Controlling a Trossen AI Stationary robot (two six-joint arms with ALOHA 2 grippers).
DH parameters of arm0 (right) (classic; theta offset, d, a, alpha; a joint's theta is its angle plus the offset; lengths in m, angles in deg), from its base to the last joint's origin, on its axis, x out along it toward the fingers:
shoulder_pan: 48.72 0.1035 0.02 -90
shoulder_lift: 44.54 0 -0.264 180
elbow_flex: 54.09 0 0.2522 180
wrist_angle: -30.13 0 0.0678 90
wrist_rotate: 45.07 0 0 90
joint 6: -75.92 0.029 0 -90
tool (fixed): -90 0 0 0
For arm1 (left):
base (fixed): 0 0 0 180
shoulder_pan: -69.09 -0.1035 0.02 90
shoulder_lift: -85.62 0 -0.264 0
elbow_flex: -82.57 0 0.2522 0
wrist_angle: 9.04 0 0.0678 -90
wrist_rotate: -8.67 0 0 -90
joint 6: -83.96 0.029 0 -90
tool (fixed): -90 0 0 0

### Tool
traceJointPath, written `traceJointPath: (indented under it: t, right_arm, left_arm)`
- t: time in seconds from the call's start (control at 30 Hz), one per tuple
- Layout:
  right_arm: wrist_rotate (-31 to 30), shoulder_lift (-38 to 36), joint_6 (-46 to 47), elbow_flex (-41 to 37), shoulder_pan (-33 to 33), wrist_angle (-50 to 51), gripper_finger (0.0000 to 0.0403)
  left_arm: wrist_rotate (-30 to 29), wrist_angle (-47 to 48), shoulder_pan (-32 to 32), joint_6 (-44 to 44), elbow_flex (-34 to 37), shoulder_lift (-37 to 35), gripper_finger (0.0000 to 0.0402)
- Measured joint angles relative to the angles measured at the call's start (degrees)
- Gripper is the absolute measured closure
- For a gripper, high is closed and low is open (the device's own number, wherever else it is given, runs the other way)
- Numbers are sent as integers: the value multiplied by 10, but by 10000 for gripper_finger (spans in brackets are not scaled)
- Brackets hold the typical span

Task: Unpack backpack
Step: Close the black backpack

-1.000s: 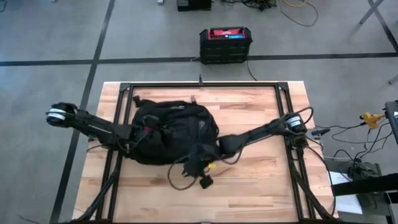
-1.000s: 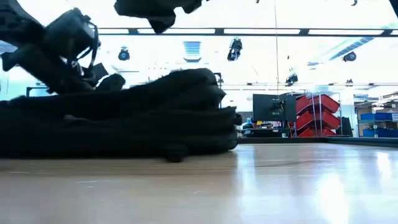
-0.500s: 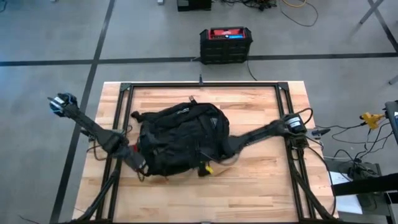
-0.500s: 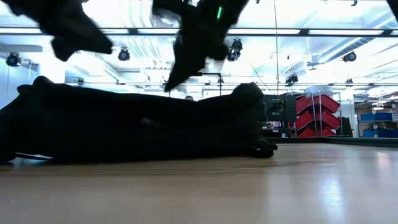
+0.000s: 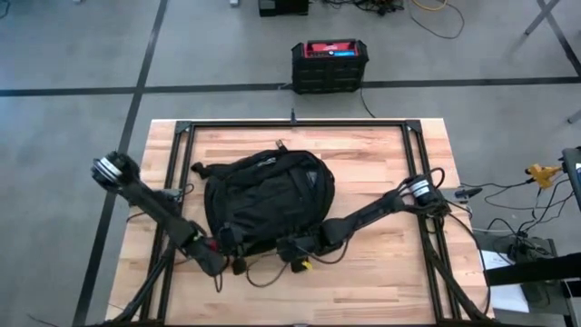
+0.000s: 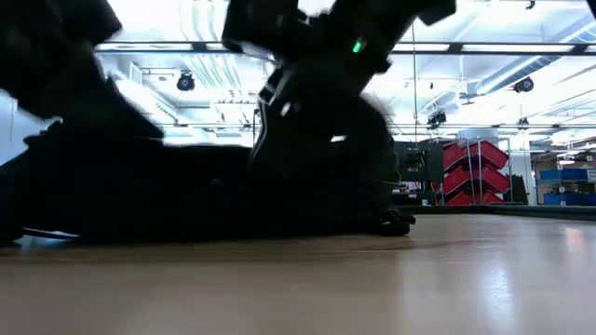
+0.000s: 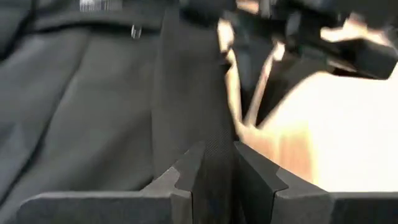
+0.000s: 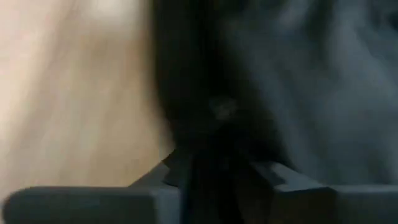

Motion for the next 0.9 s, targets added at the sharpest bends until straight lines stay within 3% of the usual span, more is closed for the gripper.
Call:
traceJointPath:
  t: [0.23,0.43,0.67,0.73,0.83,0.9]
  right_arm:
    - [4,0,-53,0,-21,-57,221]
    - [71,24,-40,1,-63,-69,208]
    - [76,44,-4,1,-85,-107,251]
    - [73,44,-5,1,-87,-106,285]
    - [67,42,-11,1,-86,-95,365]
    - [66,38,-26,1,-83,-84,389]
  left_arm:
    - [6,-2,0,-58,-1,71,339]
    - [23,-2,0,-62,-1,78,338]
    - [30,3,1,-60,-4,78,337]
    - [31,3,1,-59,-4,78,338]
    - [34,6,2,-59,-4,78,337]
    - [36,12,2,-60,-4,77,338]
